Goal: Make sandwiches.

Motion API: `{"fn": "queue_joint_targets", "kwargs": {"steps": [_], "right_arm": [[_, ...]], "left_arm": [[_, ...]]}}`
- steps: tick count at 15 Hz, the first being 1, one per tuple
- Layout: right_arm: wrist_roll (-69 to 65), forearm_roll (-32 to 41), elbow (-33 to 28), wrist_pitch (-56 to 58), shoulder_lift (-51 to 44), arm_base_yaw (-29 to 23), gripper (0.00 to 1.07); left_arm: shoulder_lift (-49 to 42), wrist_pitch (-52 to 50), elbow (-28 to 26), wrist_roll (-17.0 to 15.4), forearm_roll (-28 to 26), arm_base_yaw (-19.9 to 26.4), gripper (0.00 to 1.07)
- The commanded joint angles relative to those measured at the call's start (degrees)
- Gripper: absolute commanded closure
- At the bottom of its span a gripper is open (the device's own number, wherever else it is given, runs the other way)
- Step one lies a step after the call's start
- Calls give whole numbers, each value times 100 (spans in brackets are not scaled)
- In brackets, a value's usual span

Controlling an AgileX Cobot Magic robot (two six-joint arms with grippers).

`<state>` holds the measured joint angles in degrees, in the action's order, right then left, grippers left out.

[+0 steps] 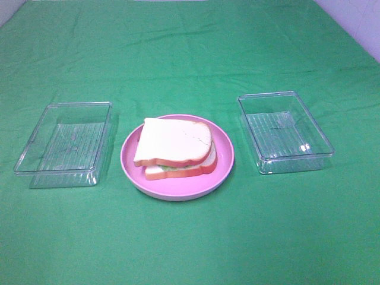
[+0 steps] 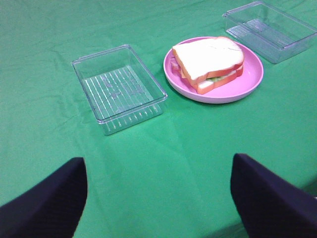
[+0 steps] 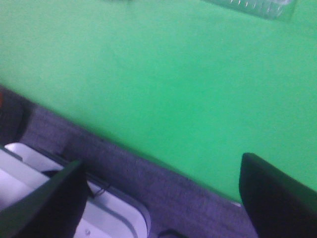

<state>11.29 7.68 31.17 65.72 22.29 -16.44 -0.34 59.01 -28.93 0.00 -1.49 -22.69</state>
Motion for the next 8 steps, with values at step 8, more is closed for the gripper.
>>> {"fn": "queue_joint_targets", "kwargs": {"steps": [8], "right_arm": [[92, -23, -223, -476, -1679, -6, 31]], "left_arm": [[-115, 17, 40, 0, -57, -17, 31]]}}
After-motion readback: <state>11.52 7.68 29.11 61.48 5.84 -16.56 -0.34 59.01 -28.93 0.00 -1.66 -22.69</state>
